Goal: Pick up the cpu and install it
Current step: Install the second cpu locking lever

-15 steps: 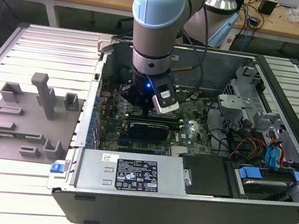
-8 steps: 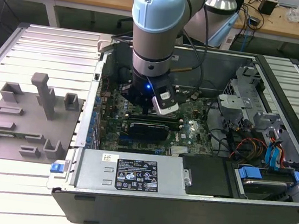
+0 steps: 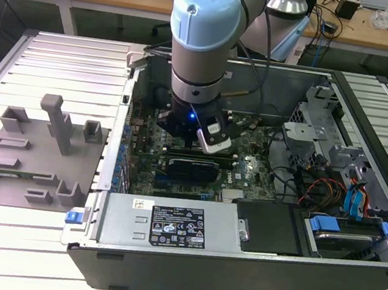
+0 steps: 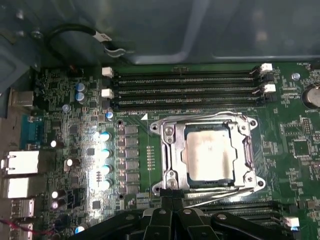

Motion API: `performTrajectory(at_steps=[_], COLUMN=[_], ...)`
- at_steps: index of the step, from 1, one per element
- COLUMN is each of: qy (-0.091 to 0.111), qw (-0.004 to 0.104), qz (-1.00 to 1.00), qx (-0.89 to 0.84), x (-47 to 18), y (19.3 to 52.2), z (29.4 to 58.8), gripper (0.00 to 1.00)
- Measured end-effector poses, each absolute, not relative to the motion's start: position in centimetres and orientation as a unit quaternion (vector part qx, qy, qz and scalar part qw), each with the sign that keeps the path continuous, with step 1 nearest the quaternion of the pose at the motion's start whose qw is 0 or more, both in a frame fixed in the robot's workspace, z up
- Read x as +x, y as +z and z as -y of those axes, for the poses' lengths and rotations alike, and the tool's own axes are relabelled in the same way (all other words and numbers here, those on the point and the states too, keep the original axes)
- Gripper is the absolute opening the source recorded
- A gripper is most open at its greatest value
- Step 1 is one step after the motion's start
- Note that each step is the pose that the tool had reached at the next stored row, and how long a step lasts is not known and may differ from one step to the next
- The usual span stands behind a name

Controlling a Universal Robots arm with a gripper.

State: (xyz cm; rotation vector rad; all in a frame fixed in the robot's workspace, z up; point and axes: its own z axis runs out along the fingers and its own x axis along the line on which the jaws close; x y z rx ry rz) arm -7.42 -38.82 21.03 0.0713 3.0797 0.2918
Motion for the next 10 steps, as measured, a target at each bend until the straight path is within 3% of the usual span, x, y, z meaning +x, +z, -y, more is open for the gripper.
performTrajectory(at_steps=[4,10], qy=[0.096,0.113], qw=[0.024,0.023], qz=[-0.995,-0.993], qx=[0.023,0.023], x=[-7.4,-7.4], y=[21.0,21.0], z=[39.3,40.1], gripper=[0.11,0.11])
